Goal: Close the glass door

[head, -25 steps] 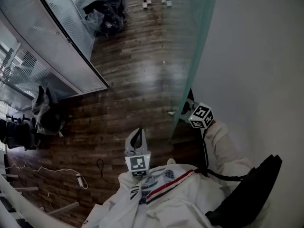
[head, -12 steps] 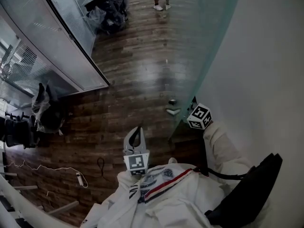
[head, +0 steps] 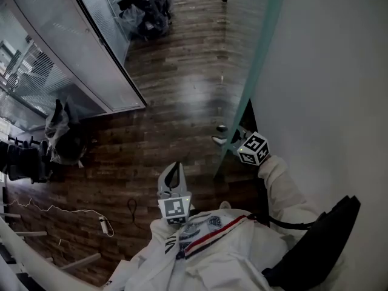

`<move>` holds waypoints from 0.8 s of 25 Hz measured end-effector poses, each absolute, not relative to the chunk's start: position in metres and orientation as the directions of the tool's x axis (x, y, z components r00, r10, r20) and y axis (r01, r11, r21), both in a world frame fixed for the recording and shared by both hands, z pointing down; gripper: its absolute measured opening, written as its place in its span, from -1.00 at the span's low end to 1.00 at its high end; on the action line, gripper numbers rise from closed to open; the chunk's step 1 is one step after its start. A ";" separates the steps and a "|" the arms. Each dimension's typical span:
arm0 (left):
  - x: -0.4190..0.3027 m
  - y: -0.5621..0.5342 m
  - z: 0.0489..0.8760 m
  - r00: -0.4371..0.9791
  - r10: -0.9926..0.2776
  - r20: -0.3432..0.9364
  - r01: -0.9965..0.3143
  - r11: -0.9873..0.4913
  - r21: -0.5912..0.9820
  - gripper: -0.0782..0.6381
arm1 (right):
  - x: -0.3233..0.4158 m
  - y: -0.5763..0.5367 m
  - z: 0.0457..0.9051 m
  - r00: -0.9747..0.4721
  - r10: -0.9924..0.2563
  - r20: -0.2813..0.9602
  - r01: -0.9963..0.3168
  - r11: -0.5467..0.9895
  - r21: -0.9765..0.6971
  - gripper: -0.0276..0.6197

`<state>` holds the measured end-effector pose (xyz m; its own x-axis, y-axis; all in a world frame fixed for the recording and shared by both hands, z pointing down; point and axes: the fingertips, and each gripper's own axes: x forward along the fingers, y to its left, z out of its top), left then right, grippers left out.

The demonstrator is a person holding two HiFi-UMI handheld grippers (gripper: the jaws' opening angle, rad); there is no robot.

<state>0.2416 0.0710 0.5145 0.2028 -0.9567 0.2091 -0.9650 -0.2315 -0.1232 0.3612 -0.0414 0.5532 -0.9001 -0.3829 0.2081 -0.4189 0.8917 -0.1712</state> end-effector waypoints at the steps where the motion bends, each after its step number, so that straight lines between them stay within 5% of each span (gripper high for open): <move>1: 0.236 0.072 0.515 0.199 -0.957 0.210 -0.966 -0.227 -0.122 -0.78 | 0.356 -0.043 0.554 -0.899 -0.385 0.210 -0.421 0.891 -0.170 -0.42; 20: 0.102 0.099 0.523 0.099 -0.972 0.211 -0.989 -0.120 -0.089 -0.78 | 0.269 -0.070 0.553 -0.848 -0.491 0.201 -0.524 0.833 -0.176 -0.41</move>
<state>0.1023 0.0986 0.5226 0.0995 -0.9725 0.2107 -0.9887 -0.1204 -0.0888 0.2691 -0.0703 0.5527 -0.8478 -0.4909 0.2005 -0.5241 0.8332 -0.1763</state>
